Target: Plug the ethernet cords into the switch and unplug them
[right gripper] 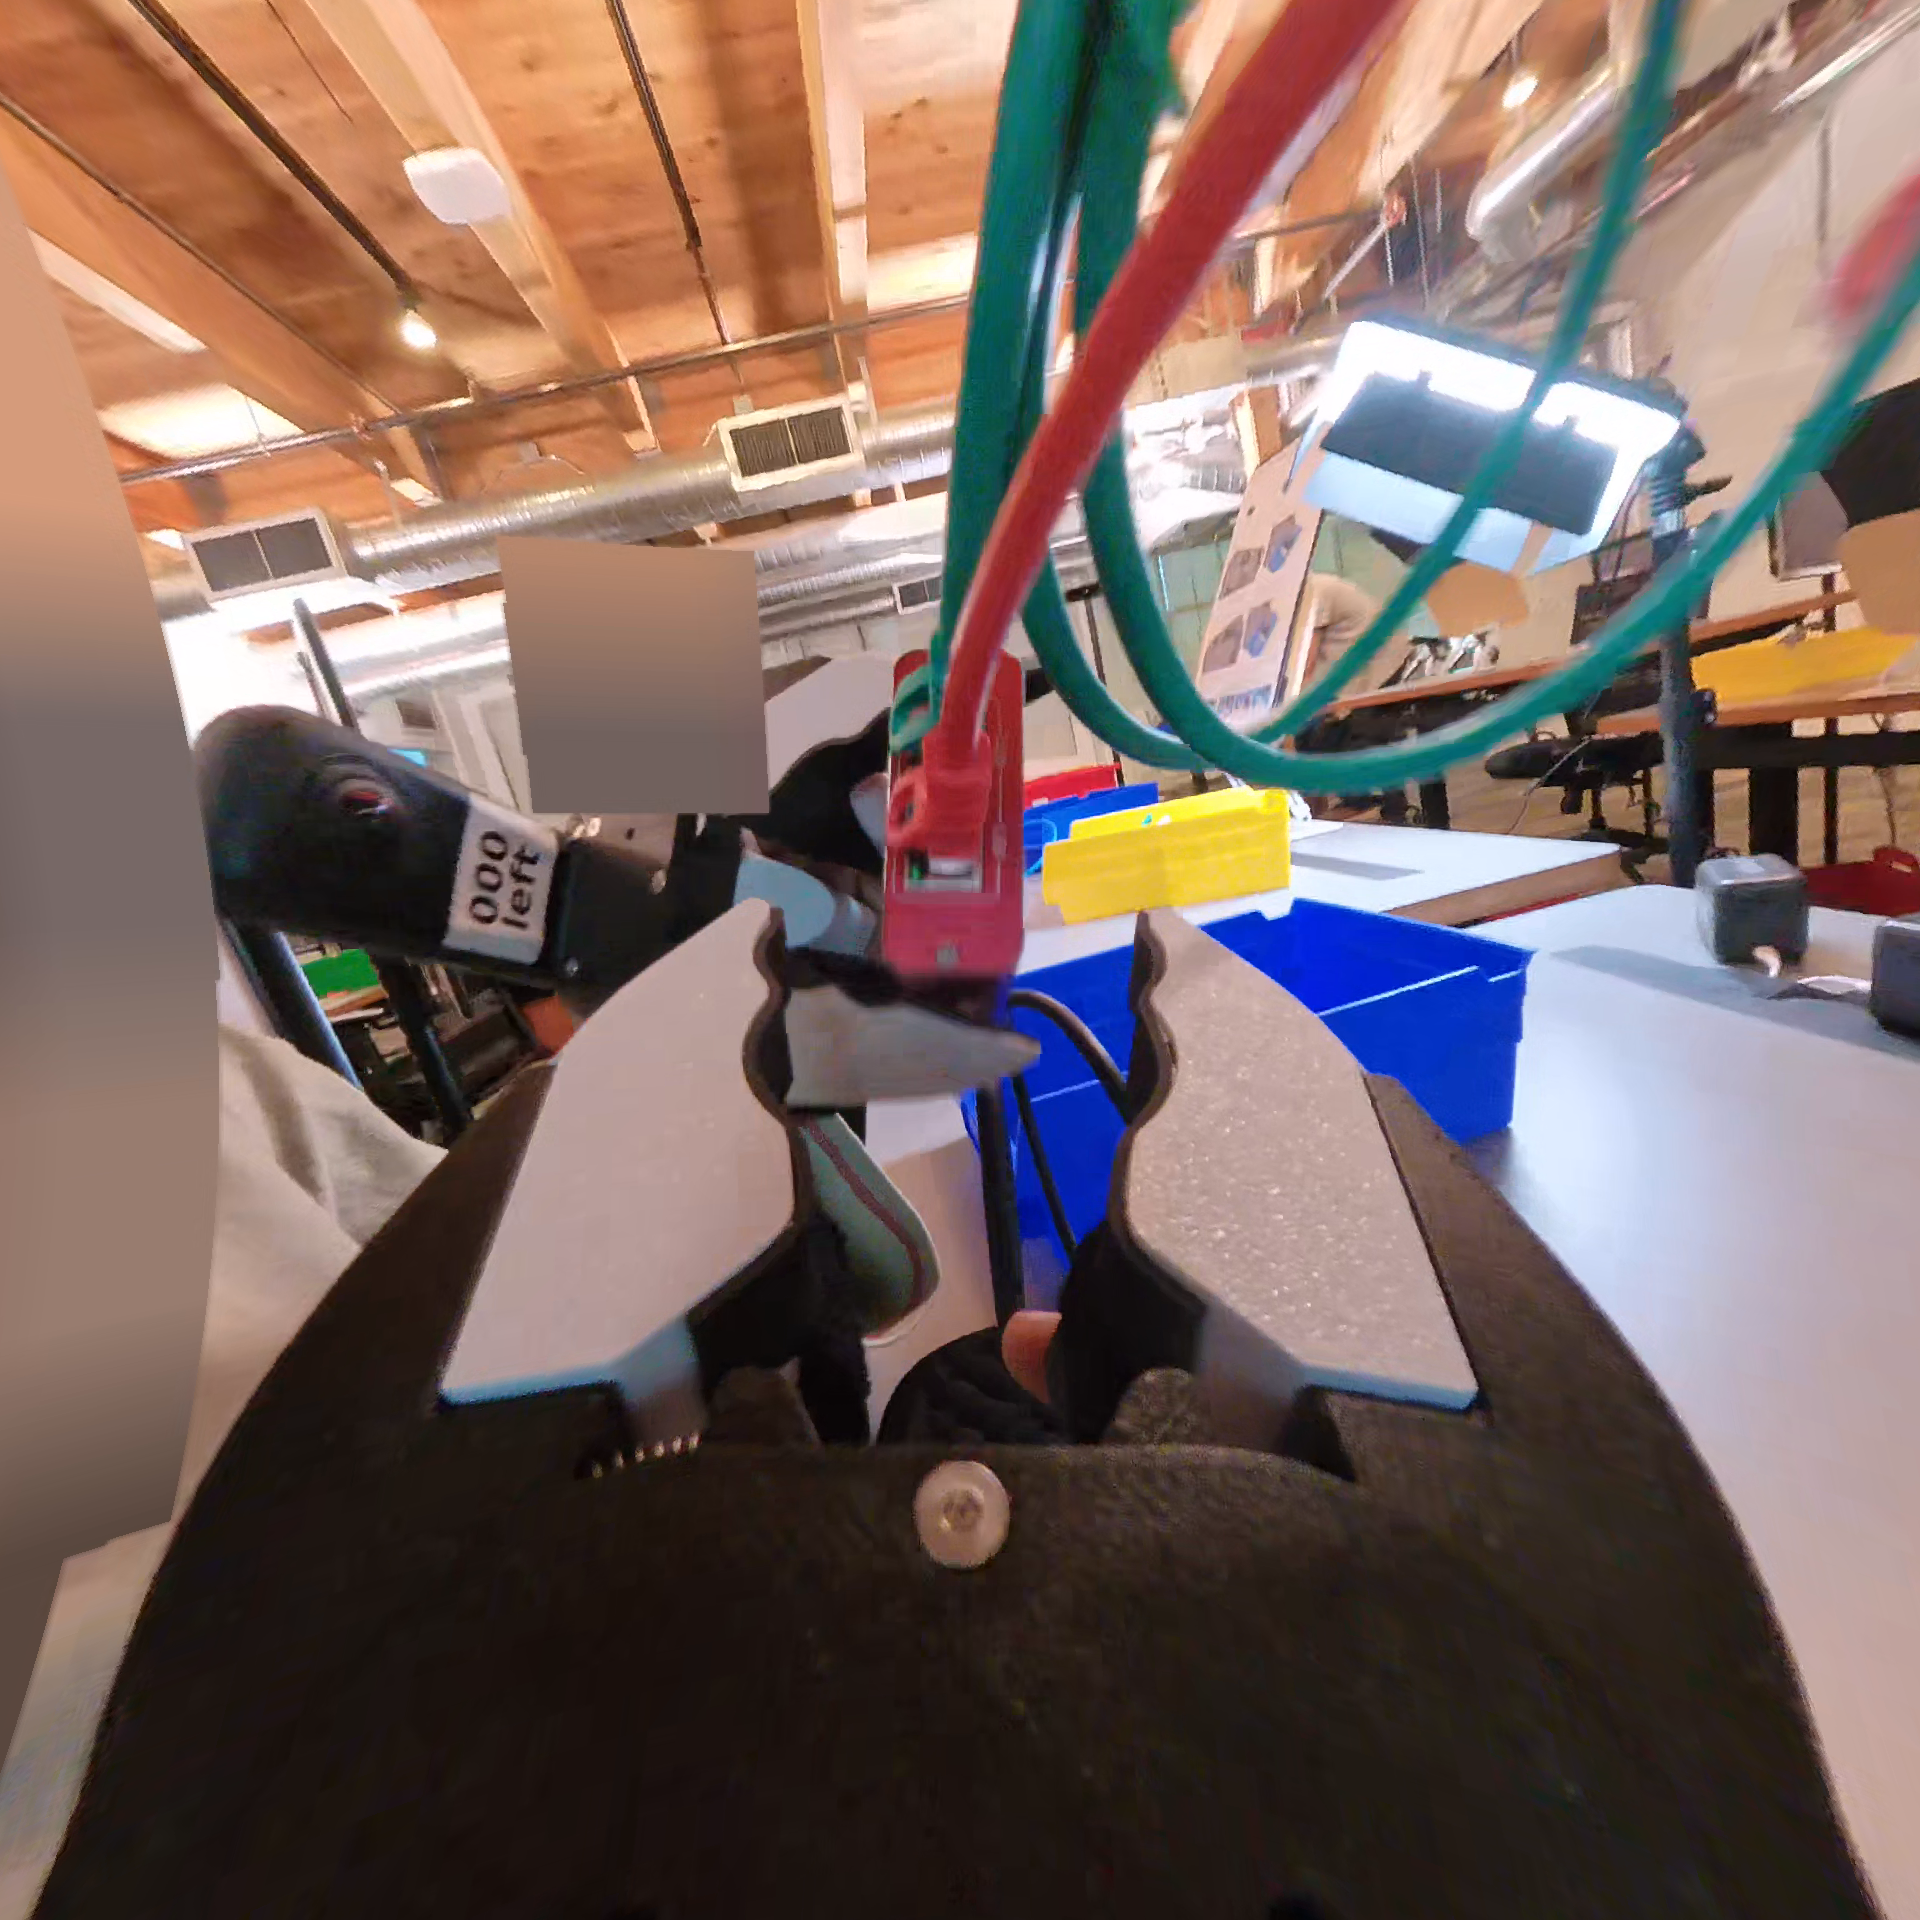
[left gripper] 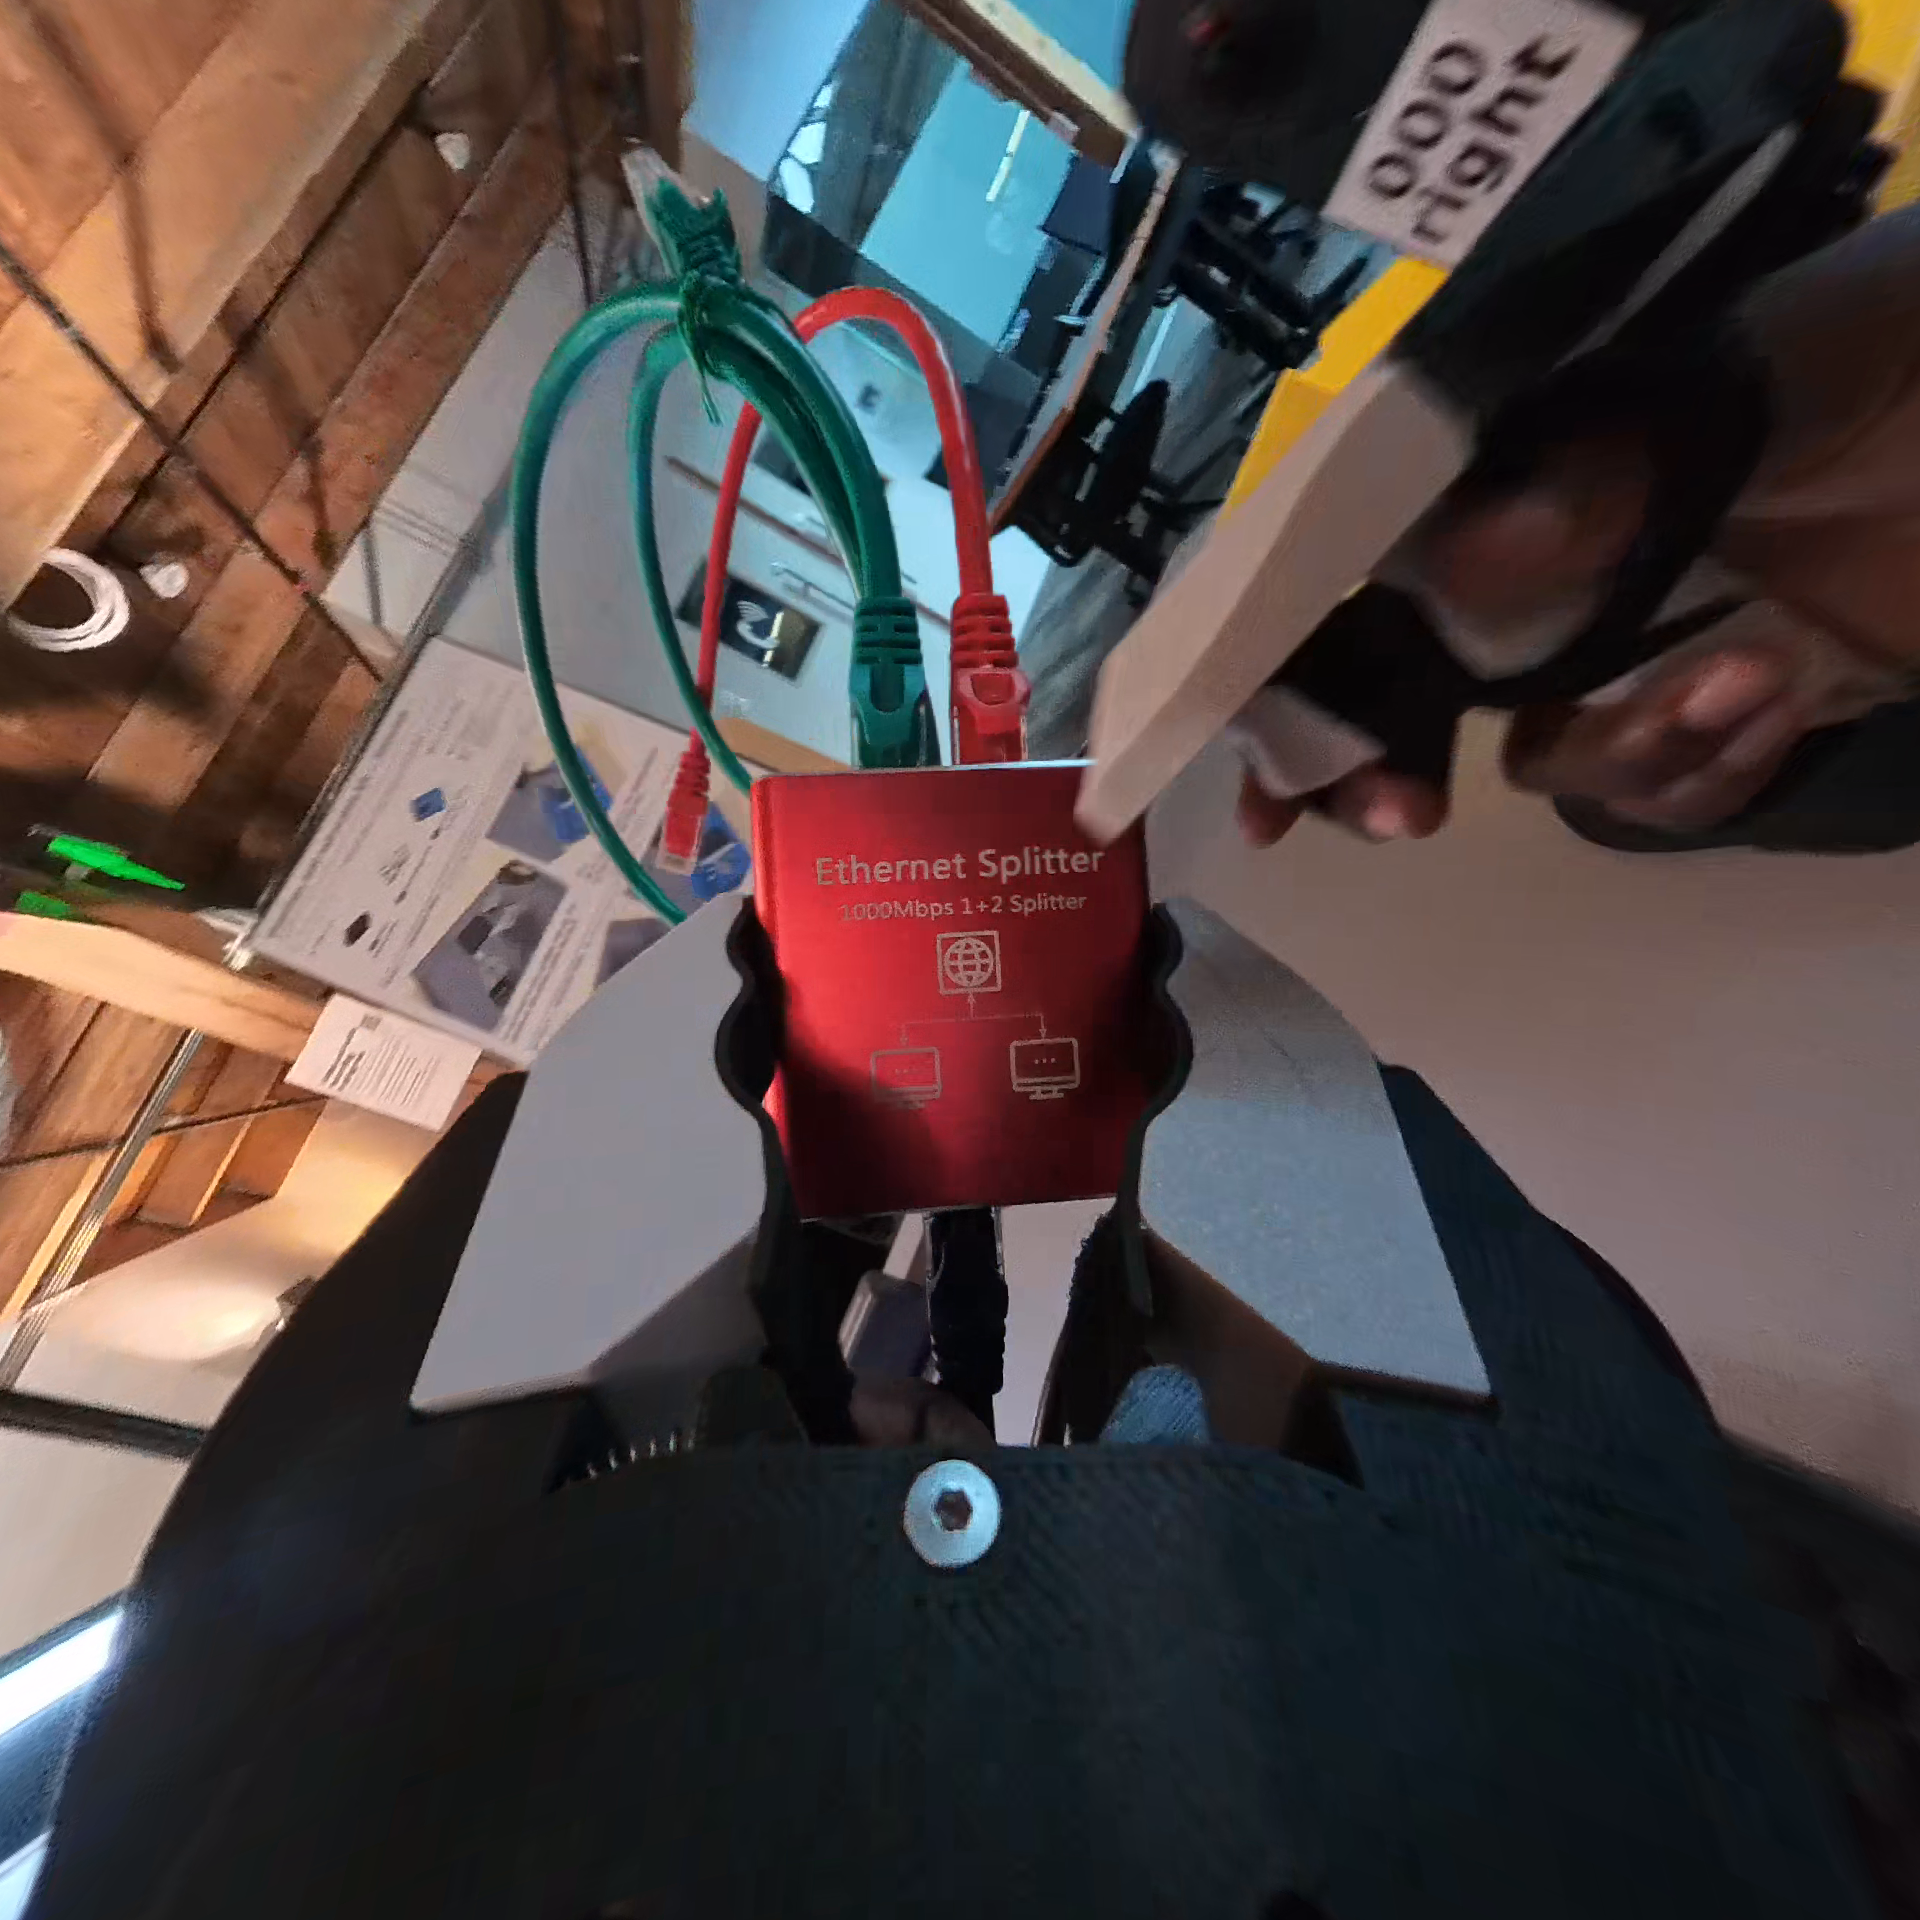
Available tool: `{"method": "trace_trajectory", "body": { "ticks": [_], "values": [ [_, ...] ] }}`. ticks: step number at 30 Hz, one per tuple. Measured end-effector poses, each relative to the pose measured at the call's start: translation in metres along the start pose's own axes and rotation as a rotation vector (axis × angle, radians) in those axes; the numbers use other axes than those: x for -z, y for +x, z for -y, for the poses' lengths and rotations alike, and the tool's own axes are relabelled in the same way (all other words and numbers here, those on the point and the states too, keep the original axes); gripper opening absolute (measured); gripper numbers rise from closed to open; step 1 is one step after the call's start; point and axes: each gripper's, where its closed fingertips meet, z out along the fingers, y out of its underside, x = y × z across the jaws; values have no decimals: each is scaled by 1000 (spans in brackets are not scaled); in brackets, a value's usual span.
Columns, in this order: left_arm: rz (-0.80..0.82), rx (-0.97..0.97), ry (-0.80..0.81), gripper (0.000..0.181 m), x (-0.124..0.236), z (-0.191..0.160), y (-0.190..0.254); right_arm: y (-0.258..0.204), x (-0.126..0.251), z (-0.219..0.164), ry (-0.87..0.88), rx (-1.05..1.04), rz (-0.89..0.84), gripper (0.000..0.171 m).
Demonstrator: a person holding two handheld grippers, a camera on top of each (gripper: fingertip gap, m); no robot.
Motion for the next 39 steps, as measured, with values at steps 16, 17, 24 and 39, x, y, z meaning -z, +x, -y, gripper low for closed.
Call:
{"method": "trace_trajectory", "body": {
  "ticks": [16,17,24,39],
  "values": [
    [76,554,74,70,8,-4,14,36,26,21,240,70,-102,29],
    [4,738,136,69,11,-2,21,37,29,26,270,62,-97,28],
    [-601,1563,475,61,-5,22,70,29,30,32,368,-91,11,28],
    [-352,1667,721,30,0,-20,29,30,4,-23,81,-245,62,29]
  ]
}}
